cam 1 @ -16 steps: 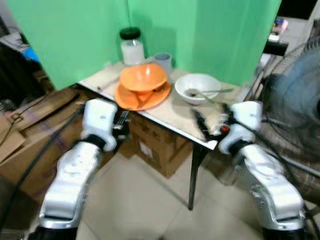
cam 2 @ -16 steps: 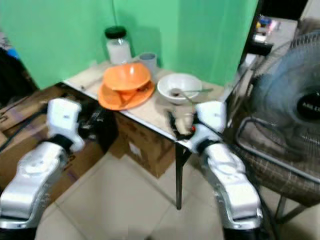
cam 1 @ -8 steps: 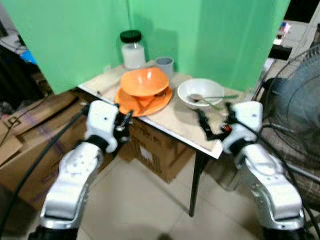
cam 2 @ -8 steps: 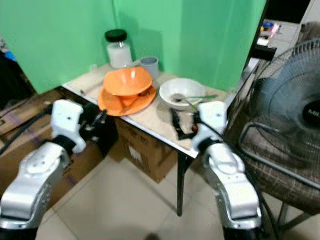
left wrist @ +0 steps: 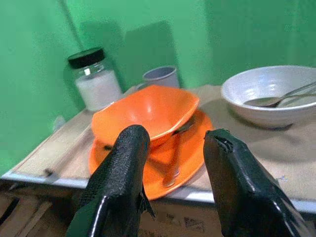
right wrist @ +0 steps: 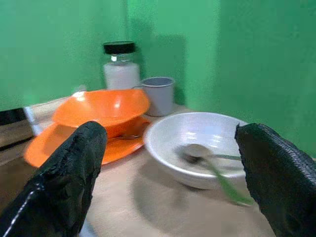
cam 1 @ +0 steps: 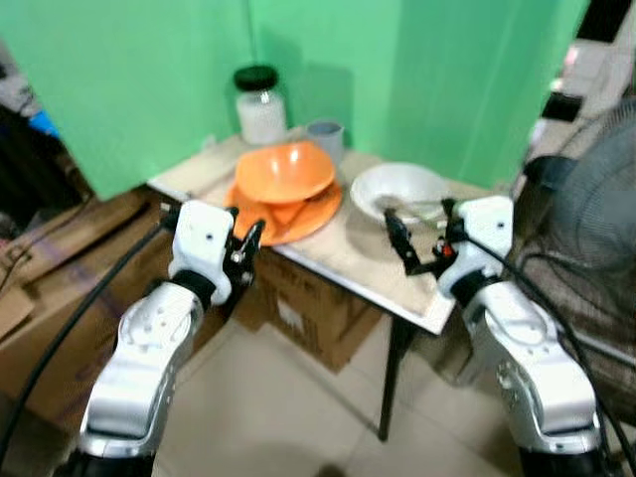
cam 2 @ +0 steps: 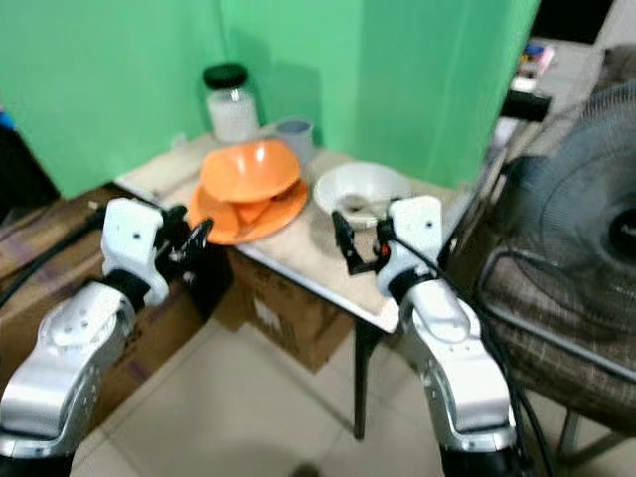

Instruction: Setting the table

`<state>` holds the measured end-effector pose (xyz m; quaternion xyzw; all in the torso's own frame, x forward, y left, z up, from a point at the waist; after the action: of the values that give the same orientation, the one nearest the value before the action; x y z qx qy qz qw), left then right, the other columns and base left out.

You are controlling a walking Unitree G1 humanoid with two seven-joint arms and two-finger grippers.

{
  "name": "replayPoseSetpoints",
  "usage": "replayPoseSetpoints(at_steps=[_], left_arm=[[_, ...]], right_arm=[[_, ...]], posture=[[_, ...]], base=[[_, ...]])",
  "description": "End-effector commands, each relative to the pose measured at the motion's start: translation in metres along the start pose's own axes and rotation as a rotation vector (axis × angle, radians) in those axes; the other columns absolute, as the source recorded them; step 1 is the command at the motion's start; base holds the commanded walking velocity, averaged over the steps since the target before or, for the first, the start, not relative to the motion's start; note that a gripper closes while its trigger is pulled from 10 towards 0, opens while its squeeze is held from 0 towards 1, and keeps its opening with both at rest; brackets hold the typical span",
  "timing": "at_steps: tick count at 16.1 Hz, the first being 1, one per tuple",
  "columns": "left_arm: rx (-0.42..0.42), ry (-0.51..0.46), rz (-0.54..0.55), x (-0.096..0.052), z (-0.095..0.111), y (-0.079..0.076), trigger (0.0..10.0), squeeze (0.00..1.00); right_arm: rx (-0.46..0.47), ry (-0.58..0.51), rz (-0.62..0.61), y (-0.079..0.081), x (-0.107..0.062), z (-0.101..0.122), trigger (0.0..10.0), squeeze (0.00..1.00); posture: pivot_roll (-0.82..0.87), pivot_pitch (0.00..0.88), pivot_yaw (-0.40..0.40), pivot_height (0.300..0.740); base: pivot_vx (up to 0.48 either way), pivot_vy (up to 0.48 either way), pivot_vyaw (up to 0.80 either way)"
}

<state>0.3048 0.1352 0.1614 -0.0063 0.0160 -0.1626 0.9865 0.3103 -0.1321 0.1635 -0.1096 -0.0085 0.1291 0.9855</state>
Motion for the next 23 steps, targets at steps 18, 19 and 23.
replayPoseSetpoints(at_steps=[18, 19, 23], left_arm=[[0.086, 0.149, -0.25, -0.008, -0.023, -0.023, 10.0, 0.0], [0.095, 0.178, -0.279, -0.011, -0.027, -0.023, 10.0, 0.0], [0.119, 0.276, -0.362, -0.023, -0.043, -0.023, 10.0, 0.0]], right_arm=[[-0.072, 0.167, 0.054, -0.014, 0.033, 0.002, 10.0, 0.0], [-0.083, 0.202, 0.092, -0.013, 0.04, 0.0, 10.0, 0.21], [-0.249, 0.282, 0.219, -0.019, 0.078, 0.002, 10.0, 1.0]], posture=[[0.04, 0.0, 0.079, 0.74], [0.04, 0.0, 0.079, 0.74], [0.03, 0.0, 0.07, 0.74]], base=[[0.173, 0.0, 0.0], [0.0, 0.0, 0.0], [0.0, 0.0, 0.0]])
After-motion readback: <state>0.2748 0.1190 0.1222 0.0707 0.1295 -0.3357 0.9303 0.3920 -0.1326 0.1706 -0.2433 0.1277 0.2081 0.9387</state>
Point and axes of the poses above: a point about 5 cm out from each wrist's last joint towards the gripper, its own x axis pointing out of the wrist towards the gripper, its own z axis along the axis of the wrist's last joint, y = z × x, the point moved 4 cm from there along x, pointing out of the wrist towards the gripper, and after that the axes turned 11 degrees about -x, right-handed, at the moved point
